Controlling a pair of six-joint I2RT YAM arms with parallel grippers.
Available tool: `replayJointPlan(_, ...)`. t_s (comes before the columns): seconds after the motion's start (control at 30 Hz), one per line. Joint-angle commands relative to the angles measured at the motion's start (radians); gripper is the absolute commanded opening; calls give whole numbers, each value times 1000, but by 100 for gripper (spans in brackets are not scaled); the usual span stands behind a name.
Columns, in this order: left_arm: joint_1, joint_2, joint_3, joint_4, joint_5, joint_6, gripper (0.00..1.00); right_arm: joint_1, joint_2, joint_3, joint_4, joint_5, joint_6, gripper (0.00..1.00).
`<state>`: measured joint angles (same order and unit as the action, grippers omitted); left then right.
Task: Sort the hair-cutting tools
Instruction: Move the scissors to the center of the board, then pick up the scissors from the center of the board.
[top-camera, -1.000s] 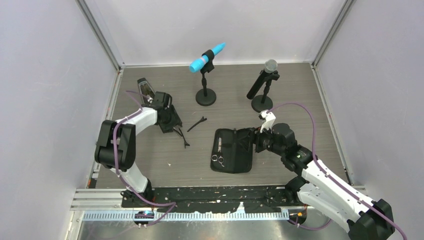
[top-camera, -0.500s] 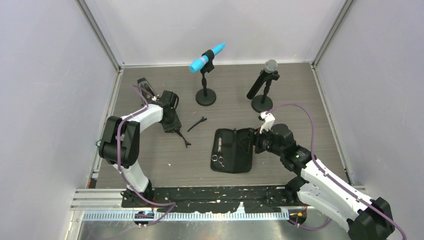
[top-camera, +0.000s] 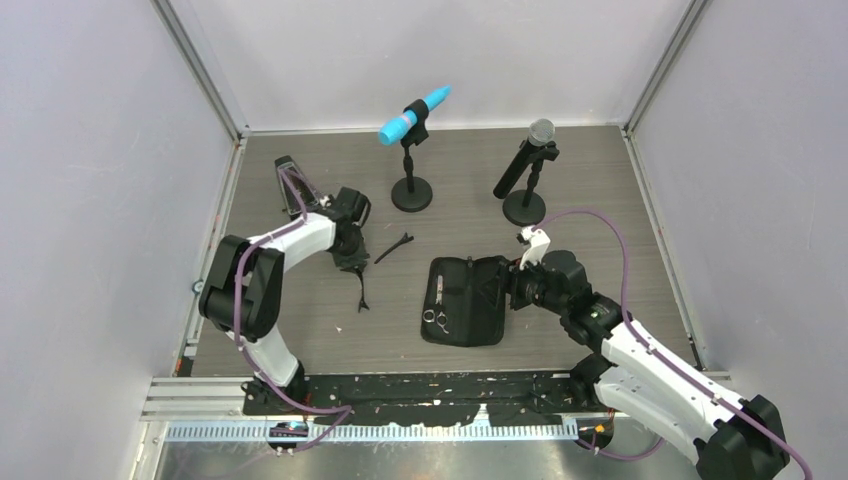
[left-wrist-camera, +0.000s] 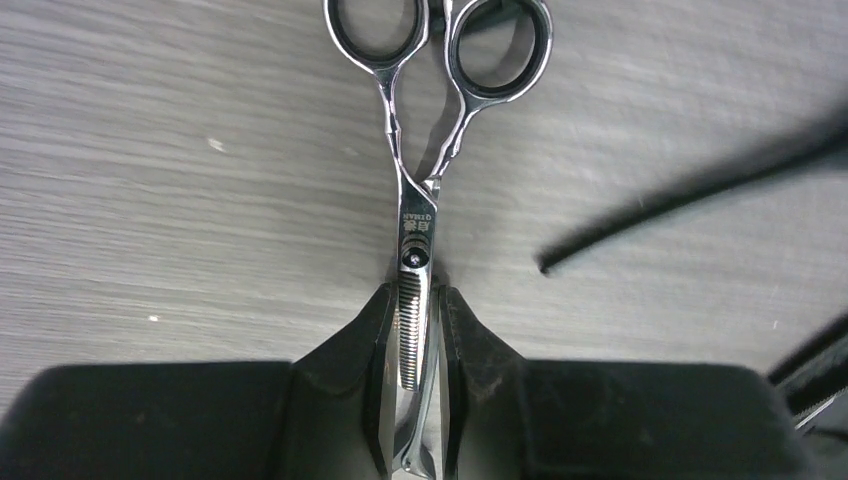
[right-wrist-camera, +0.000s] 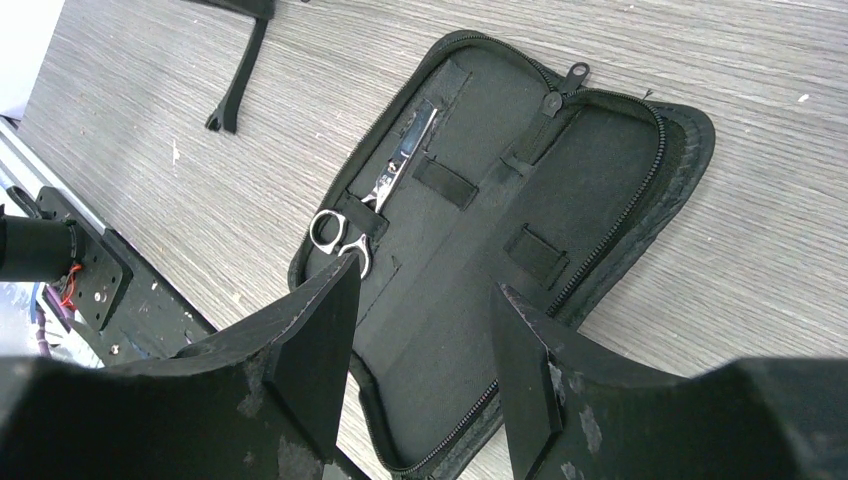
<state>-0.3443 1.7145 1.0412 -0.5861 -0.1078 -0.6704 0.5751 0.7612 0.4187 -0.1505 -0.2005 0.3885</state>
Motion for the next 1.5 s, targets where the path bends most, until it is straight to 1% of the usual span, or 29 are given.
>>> replayJointPlan(0.0, -79, -29, -53, -70, 102, 76, 15, 3, -34, 0, 34, 0, 6, 59)
replayJointPlan(0.1, -91, -57, -83, -55, 103, 87, 22, 3, -30, -5, 33, 0, 7, 59)
replayJointPlan(0.2, -91, -74, -75, -60, 83, 82, 43, 3, -17, -3, 36, -6, 7, 59)
replayJointPlan(0.23, -91, -75, -64, -68, 67, 79, 49, 3, -12, 1, 37, -8, 6, 59)
replayJointPlan(0.27, -91, -73, -51, -74, 55, 76, 52, 3, -9, 3, 37, -9, 7, 59)
replayJointPlan(0.3, -90, -68, -37, -80, 41, 73, 55, 3, -6, 4, 36, -10, 7, 59)
replayJointPlan(0.4, -89, -37, 17, -95, 10, 73, 55, 3, -5, 6, 36, -8, 8, 59)
replayJointPlan(0.47, -86, 7, 58, -116, -6, 79, 54, 3, -6, 7, 36, -7, 7, 59)
replayJointPlan(0.6, -75, 83, 103, -145, -8, 83, 47, 4, -3, 9, 32, -5, 8, 59)
replayJointPlan(0.73, -75, 108, 94, -149, 29, 83, 44, 3, 3, 12, 29, 7, 2, 59)
replayJointPlan(0.8, -76, 105, 80, -145, 40, 83, 40, 3, 11, 15, 29, 15, -1, 59)
replayJointPlan(0.97, -76, 86, 68, -140, 47, 99, 21, 3, 54, 48, 11, 33, -10, 59)
replayJointPlan(1.0, -76, 76, 68, -139, 44, 104, 15, 3, 68, 62, 5, 35, -13, 59)
replayJointPlan(1.03, -77, 61, 70, -138, 39, 110, 5, 3, 73, 77, -8, 36, -15, 59)
replayJointPlan(1.07, -75, 44, 74, -140, 33, 117, 0, 3, 87, 83, -16, 37, -21, 59)
replayJointPlan(1.27, -74, -54, 128, -177, 13, 160, 0, 4, 143, 136, -112, 60, -60, 59)
replayJointPlan(1.47, -77, -152, 159, -207, 26, 213, 0, 12, 169, 185, -171, 12, -61, 59)
